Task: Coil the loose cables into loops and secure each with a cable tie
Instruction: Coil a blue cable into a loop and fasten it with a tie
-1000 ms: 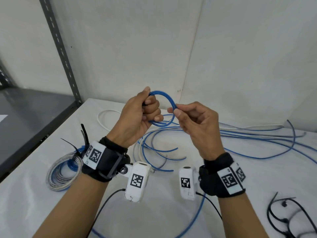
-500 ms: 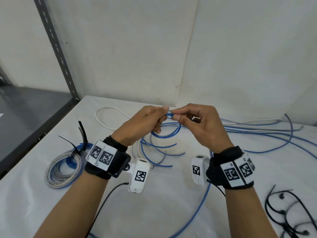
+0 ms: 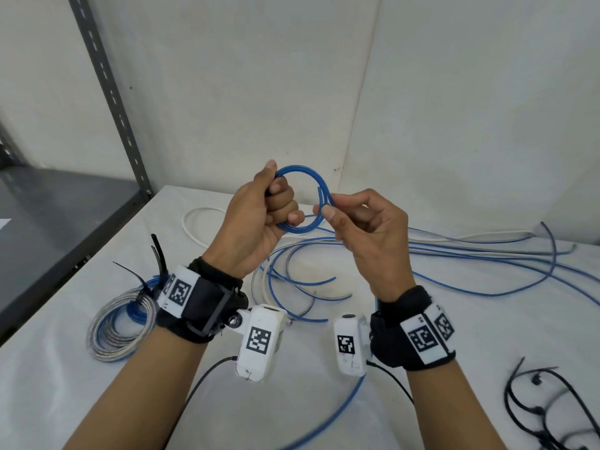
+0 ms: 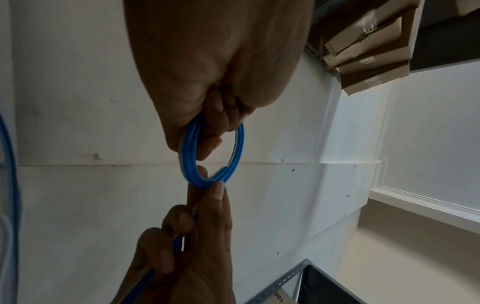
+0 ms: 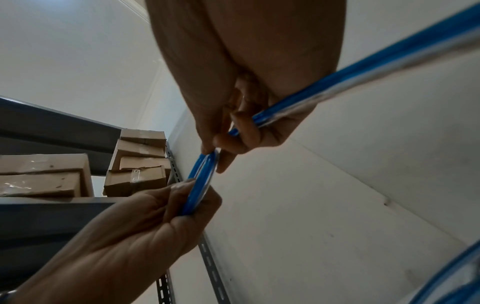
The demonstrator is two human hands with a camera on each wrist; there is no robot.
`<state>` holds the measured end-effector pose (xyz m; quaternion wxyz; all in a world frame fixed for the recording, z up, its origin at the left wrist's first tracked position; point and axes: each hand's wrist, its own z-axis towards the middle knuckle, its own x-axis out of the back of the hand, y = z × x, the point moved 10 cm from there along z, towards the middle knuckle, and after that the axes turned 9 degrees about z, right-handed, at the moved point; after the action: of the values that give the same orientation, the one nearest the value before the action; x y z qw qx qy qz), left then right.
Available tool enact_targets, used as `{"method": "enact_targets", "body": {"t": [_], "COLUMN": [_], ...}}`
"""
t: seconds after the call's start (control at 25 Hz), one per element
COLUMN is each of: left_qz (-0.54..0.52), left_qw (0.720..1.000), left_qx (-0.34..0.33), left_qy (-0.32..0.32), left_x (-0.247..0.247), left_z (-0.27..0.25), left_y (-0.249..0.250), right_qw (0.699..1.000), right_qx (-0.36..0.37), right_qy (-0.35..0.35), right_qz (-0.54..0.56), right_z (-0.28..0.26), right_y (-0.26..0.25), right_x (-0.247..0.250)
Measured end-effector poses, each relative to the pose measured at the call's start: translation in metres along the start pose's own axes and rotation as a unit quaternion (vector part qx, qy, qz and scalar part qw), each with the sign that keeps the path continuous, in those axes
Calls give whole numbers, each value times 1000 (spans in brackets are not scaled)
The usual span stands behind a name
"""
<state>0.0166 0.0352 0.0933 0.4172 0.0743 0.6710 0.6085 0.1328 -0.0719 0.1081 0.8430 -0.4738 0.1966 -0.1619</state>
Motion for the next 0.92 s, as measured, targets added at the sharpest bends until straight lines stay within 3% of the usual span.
{"method": "enact_targets", "body": {"t": [0.12, 0.24, 0.32, 0.4, 0.56, 0.64, 0.8, 0.92], "left_qz": [-12, 97, 246, 382, 487, 479, 392, 340], "left_qw": [1000, 994, 966, 918, 863, 869, 915, 937], "left_qx": [12, 45, 67, 58, -21, -50, -63, -60], "left_qy": [-18, -34, -48, -91, -134, -116, -63, -49], "left_x": [-3, -2, -1, -8, -22, -23, -16, -12], "left_z": [0, -1, -3, -8, -17, -16, -12, -11], "left_y": [-5, -9, -14, -20, -16, -9, 5, 8], "right_qw": [1000, 999, 991, 978, 969, 972, 986, 992], "right_qx": [19, 16, 8, 0, 7, 14, 38, 2], "right_qy": [20, -12, -68, -122, -152, -130, -45, -61], "right_qz": [-3, -42, -118, -169, -197, -197, -153, -111], "right_z": [0, 4, 5, 2, -1, 2, 5, 3], "right_y": [-3, -6, -6, -5, -7, -12, -22, -12], "right_x": [3, 10, 9, 2, -4, 1, 15, 6]}}
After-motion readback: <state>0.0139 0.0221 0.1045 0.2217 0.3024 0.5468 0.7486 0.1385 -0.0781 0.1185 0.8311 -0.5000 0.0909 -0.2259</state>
